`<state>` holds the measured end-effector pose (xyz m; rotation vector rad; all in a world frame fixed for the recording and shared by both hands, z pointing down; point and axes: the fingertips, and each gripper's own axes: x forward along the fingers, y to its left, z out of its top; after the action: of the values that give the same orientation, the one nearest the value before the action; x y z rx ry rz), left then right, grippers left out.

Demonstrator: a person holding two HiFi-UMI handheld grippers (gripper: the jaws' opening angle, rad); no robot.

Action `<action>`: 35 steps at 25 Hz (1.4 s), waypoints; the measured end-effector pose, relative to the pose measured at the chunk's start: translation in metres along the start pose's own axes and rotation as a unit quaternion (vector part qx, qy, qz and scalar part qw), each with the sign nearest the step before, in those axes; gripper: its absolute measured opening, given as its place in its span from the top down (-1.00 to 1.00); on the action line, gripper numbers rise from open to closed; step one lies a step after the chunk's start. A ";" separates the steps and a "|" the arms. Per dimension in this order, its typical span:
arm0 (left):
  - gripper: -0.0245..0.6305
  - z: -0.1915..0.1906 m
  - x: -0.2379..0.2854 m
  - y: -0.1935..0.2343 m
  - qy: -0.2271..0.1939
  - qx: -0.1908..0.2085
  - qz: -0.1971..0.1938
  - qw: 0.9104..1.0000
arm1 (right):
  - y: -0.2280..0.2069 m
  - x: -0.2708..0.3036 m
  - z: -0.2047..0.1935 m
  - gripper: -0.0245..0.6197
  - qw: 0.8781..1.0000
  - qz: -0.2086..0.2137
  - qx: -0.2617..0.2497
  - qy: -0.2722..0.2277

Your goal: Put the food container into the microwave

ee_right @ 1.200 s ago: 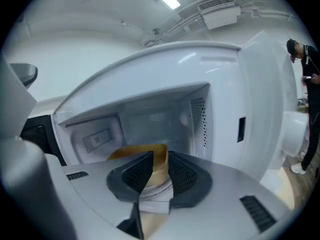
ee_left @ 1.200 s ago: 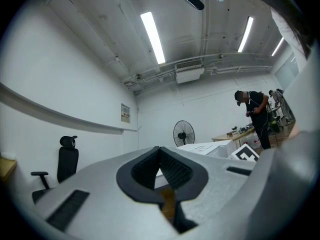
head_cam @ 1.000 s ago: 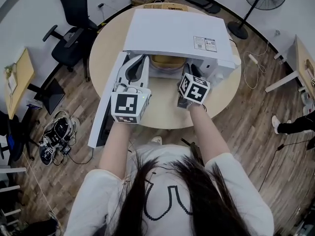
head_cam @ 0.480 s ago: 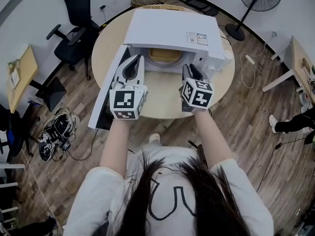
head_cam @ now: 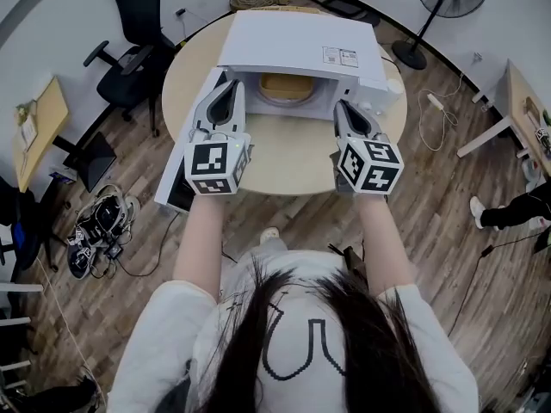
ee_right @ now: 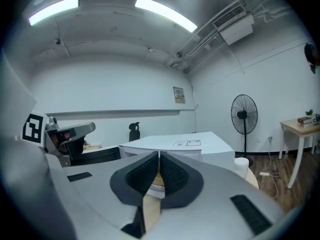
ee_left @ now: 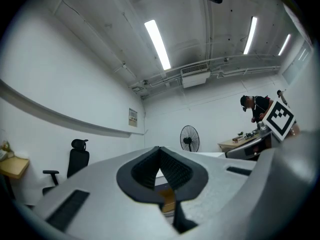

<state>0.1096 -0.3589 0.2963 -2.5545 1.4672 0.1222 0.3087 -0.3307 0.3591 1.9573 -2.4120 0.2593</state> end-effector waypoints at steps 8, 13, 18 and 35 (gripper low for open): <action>0.90 0.016 -0.009 -0.001 -0.016 0.036 0.000 0.999 | 0.003 -0.040 0.044 0.83 0.996 0.002 -0.061 -0.063; 0.90 0.023 -0.016 -0.007 -0.024 0.043 -0.005 0.999 | 0.013 -0.061 0.071 0.83 0.989 0.002 -0.099 -0.109; 0.90 0.033 -0.023 -0.012 -0.034 0.045 -0.010 0.998 | 0.016 -0.069 0.074 0.83 0.986 -0.004 -0.122 -0.117; 0.90 0.050 -0.036 -0.025 -0.055 0.052 -0.019 0.997 | 0.018 -0.087 0.071 0.83 0.981 -0.018 -0.148 -0.126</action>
<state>0.1141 -0.3059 0.2565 -2.4490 1.3482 0.1735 0.3158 -0.2533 0.2766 1.9949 -2.3776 -0.3522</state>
